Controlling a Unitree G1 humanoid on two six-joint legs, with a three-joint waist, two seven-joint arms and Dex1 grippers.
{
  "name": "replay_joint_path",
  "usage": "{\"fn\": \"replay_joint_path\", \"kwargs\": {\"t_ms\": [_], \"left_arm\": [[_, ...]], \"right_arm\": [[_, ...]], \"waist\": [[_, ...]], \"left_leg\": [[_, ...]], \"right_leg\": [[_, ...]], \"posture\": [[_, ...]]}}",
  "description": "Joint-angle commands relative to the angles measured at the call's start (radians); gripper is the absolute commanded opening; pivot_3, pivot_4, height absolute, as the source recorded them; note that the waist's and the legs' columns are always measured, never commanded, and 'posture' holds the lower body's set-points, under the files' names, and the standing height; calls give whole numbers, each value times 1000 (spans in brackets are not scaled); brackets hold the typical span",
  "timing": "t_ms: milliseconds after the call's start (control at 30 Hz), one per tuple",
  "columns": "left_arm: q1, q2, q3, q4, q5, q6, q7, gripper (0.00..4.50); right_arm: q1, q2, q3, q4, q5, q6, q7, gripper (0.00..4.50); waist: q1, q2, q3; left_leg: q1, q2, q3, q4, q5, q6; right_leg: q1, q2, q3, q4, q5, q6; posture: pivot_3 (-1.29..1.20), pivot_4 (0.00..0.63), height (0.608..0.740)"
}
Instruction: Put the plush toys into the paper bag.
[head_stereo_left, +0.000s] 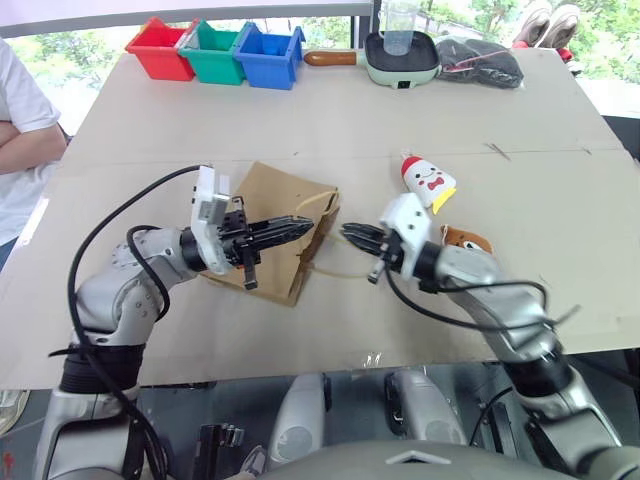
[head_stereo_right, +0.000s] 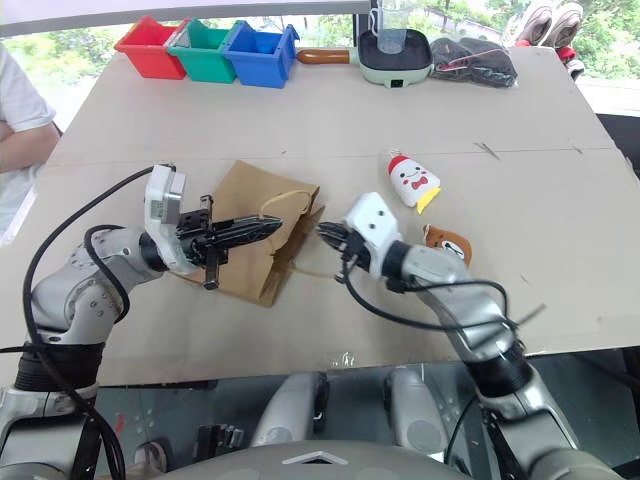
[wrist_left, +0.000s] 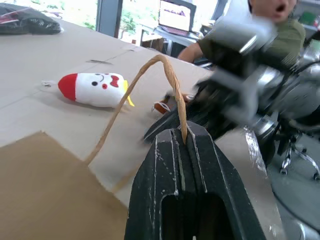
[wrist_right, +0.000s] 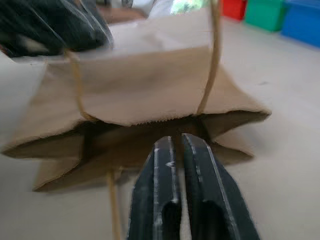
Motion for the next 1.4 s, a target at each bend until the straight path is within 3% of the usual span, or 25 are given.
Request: {"fn": "replay_joint_path", "kwargs": {"t_ms": [33,300,633,1000,1200,1400], "left_arm": [[-6,-15,41,-96,-45,30,48,0],[14,-42,72,-151,-47,22,106,0],[18,-81,107,-211,-120,54,179,0],[-12,-75,145,-258,-206,102,244,0],[-7,-84,143,-259,-190,84,253,0],[22,-38,163,-287,-242,125,223,0]], "right_arm": [[-99,56,32,200,-38,-112,92,11],[-192,189,40,497,-76,-278,220,11],[-241,368,-10,780,-108,-433,237,11],[-288,415,-16,956,-162,-517,225,11],[-286,432,-1,991,-201,-454,166,11],[-255,448,-49,925,-105,-279,172,11]], "waist": [[0,0,0],[-2,0,0],[-2,0,0],[-1,1,0],[0,1,0],[4,1,0]], "left_leg": [[0,0,0,0,0,0],[0,0,-1,0,0,0],[0,0,-2,-1,0,0],[2,-2,-3,-1,1,-1],[7,-2,-3,-1,1,-1],[17,-2,-2,-3,1,-1]], "right_leg": [[0,0,0,0,0,0],[0,0,-1,0,0,0],[0,0,-1,1,0,0],[1,-1,-2,2,0,0],[6,-1,-1,4,0,0],[14,-1,0,3,-1,-1]], "posture": [[0,150,740],[0,150,740],[0,150,740],[0,150,740],[0,150,740],[0,150,740]]}}
